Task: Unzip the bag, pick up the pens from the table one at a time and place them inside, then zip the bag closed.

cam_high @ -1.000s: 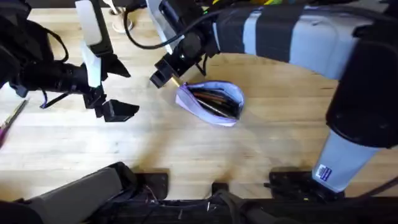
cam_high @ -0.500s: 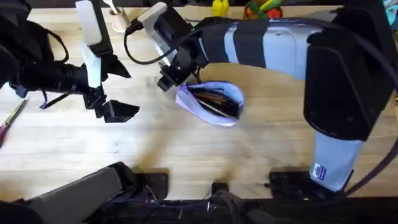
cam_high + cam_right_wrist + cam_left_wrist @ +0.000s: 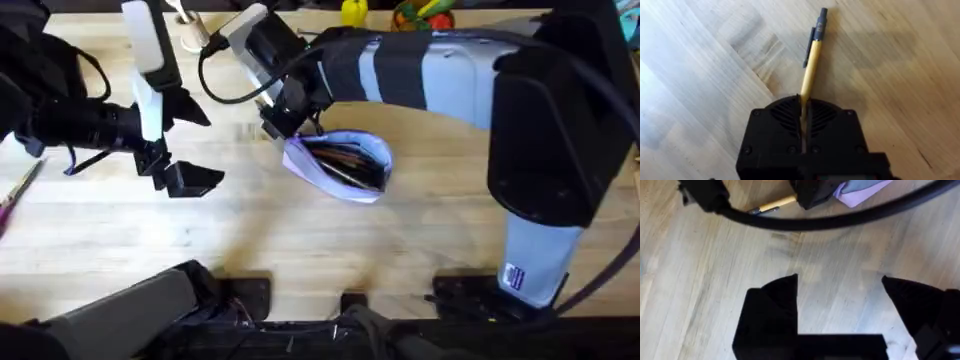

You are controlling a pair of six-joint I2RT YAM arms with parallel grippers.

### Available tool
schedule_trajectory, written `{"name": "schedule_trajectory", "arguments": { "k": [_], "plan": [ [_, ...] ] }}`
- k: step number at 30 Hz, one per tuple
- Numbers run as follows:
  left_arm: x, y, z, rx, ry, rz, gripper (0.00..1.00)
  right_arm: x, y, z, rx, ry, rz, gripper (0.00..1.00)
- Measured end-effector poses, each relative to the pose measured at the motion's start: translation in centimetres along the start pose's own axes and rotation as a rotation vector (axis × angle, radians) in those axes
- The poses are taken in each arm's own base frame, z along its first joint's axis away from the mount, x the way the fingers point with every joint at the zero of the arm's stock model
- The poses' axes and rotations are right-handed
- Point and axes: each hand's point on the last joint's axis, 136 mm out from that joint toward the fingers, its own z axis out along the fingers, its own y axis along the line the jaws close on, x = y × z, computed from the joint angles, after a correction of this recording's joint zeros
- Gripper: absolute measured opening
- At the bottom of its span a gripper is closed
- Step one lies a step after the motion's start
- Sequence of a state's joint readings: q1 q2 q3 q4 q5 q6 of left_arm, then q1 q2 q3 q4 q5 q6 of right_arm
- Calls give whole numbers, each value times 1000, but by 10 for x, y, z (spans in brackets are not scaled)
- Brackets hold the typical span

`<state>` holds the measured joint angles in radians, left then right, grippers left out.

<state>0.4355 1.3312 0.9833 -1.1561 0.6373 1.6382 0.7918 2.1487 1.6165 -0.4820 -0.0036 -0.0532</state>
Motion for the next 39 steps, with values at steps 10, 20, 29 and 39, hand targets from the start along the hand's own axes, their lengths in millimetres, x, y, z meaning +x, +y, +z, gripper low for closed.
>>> {"name": "schedule_trajectory", "arguments": {
  "k": [10, 20, 29, 39],
  "plan": [
    [0, 0, 0, 1, 0, -1, 993, -13, -17, -8, 42, -25, 1, 35],
    [0, -1, 0, 4, 0, -3, 993, -50, -56, -94, 118, -150, -91, 34],
    [0, -1, 0, 4, 2, -3, 993, -12, -51, -184, 118, -69, -199, 34],
    [0, -1, 0, 4, 2, -3, 993, 61, -48, -233, 59, 138, -155, 34]
  ]
}}
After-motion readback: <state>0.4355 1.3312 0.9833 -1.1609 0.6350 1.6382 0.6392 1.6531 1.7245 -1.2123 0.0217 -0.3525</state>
